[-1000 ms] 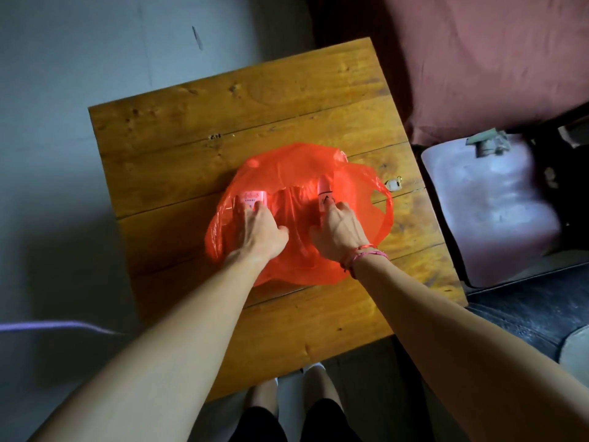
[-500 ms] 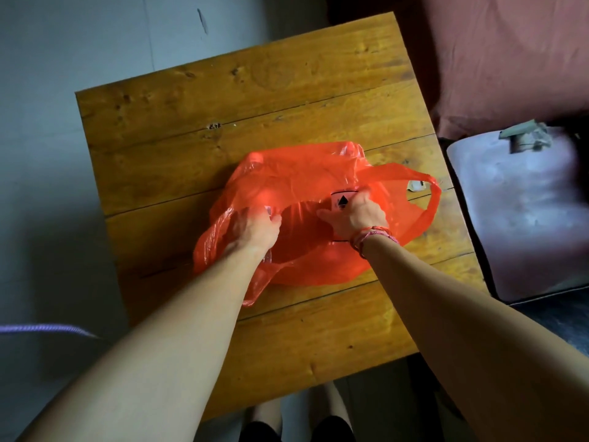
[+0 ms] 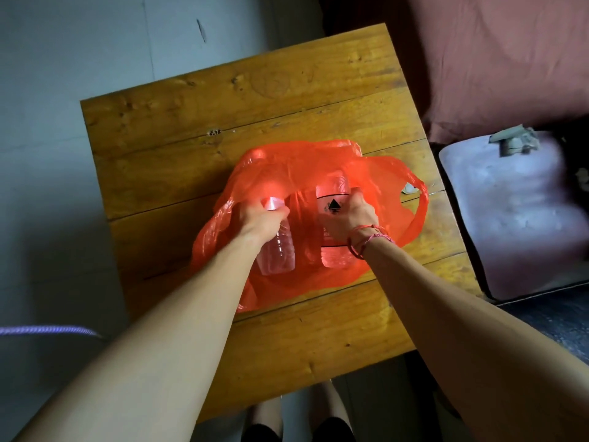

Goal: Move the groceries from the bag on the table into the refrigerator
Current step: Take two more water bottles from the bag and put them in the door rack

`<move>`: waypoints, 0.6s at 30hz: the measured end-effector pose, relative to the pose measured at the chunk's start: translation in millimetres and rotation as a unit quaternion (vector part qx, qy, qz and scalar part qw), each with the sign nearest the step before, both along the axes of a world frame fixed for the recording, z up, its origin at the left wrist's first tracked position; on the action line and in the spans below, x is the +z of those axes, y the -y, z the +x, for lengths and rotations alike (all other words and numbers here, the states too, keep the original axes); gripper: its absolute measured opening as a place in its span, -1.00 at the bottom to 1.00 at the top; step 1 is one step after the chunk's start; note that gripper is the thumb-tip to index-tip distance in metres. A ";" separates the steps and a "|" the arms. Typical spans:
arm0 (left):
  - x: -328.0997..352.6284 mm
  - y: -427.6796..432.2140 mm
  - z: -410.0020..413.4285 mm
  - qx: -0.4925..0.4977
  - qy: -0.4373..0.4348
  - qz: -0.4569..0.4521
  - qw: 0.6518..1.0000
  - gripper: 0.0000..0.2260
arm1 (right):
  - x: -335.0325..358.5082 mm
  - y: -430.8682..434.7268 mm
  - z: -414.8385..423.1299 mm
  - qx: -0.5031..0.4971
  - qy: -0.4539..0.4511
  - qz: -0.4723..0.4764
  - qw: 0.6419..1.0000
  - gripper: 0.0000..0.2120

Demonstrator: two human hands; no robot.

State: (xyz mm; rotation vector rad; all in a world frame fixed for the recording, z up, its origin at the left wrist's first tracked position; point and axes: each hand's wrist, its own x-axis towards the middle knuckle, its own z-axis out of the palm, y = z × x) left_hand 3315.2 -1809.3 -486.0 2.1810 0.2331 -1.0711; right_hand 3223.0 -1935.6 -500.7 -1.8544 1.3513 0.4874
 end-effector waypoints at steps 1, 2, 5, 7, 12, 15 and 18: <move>4.0 0.5 0.2 0.003 -0.008 -0.009 1.000 -0.52 | 4.9 0.4 0.9 -0.007 0.001 0.013 1.000 -0.39; 10.0 1.0 0.0 0.007 -0.022 -0.017 1.000 -0.49 | 9.0 0.6 1.8 -0.017 0.003 0.031 0.999 -0.43; 30.4 2.2 -3.4 0.038 -0.081 -0.050 0.995 -0.48 | 23.9 -0.1 3.4 -0.045 0.035 0.090 0.994 -0.66; 44.0 0.9 -7.8 0.044 -0.095 -0.063 0.993 -0.45 | 38.1 -1.9 2.8 -0.060 0.048 0.116 0.990 -0.74; 86.1 -5.5 -12.0 0.009 -0.090 -0.061 0.994 -0.40 | 84.7 -6.8 -7.8 -0.068 0.046 0.156 0.984 -0.64; 118.0 -11.7 -14.0 0.013 -0.121 -0.089 0.989 -0.46 | 112.3 -6.2 -23.9 -0.086 0.062 0.174 0.979 -0.74; 145.2 -19.6 -17.4 -0.011 -0.139 -0.104 0.985 -0.31 | 141.9 -10.9 -37.9 -0.100 0.069 0.229 0.966 -0.73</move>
